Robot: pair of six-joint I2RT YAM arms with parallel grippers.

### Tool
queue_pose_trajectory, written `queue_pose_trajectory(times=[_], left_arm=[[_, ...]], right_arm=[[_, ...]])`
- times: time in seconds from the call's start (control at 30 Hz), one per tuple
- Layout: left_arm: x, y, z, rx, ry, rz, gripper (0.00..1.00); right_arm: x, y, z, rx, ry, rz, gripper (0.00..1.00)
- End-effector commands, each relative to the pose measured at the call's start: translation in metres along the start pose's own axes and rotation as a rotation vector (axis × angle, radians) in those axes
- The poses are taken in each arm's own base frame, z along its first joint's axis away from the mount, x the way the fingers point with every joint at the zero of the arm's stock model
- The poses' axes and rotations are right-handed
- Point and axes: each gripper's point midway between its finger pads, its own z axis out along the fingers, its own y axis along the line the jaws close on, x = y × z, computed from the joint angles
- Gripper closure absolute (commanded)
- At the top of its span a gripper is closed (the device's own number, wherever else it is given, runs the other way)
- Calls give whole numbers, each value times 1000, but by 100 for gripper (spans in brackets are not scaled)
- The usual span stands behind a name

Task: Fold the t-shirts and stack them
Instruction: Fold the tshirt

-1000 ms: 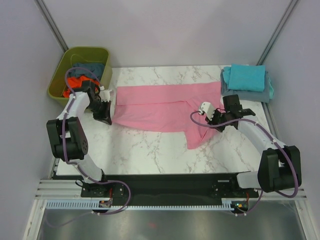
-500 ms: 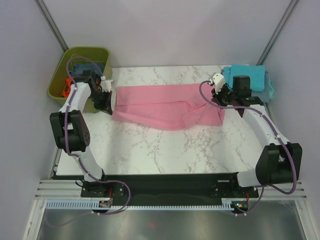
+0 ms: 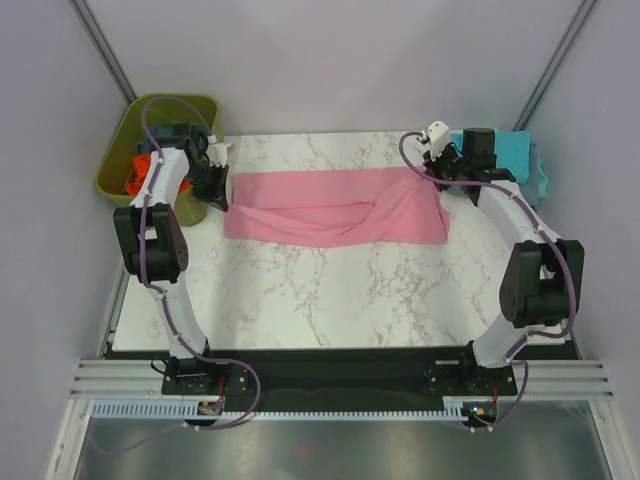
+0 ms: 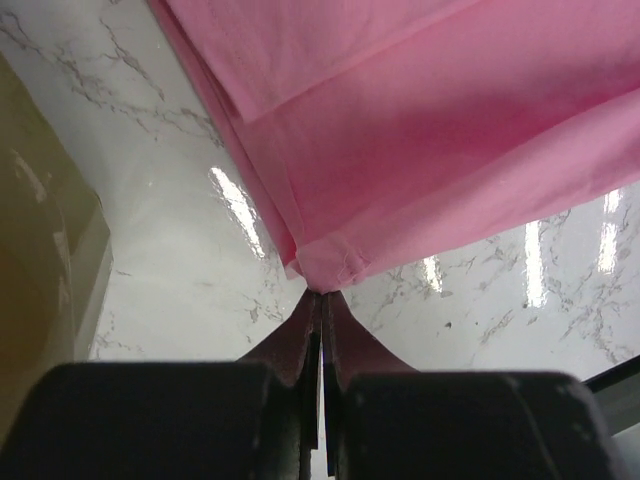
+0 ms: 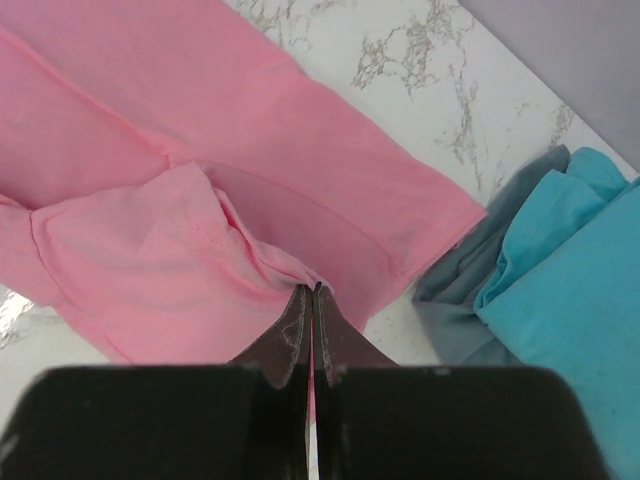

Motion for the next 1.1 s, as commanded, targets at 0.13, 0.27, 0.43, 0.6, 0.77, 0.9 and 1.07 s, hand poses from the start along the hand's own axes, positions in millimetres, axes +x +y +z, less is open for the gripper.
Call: queue_pose_trajectory(times=[0.13, 0.27, 0.43, 0.6, 0.77, 0.9, 1.07], left_arm=[[-22, 16, 6, -50, -7, 25, 98], [-29, 25, 14, -65, -5, 27, 98], [-33, 33, 23, -85, 6, 27, 98], [-43, 41, 27, -126, -14, 19, 98], [-48, 44, 33, -144, -18, 22, 98], [-61, 40, 28, -172, -56, 31, 51], [-78, 24, -4, -196, -142, 49, 45]], right_arm=[[-48, -54, 15, 126, -116, -8, 100], [-47, -68, 30, 148, -115, -5, 100], [-57, -85, 39, 172, -136, -6, 100], [-47, -92, 62, 165, -115, 8, 100], [-32, -95, 79, 163, -81, 15, 100], [-21, -93, 83, 176, -48, 12, 82], [-43, -97, 54, 226, -87, 20, 58]])
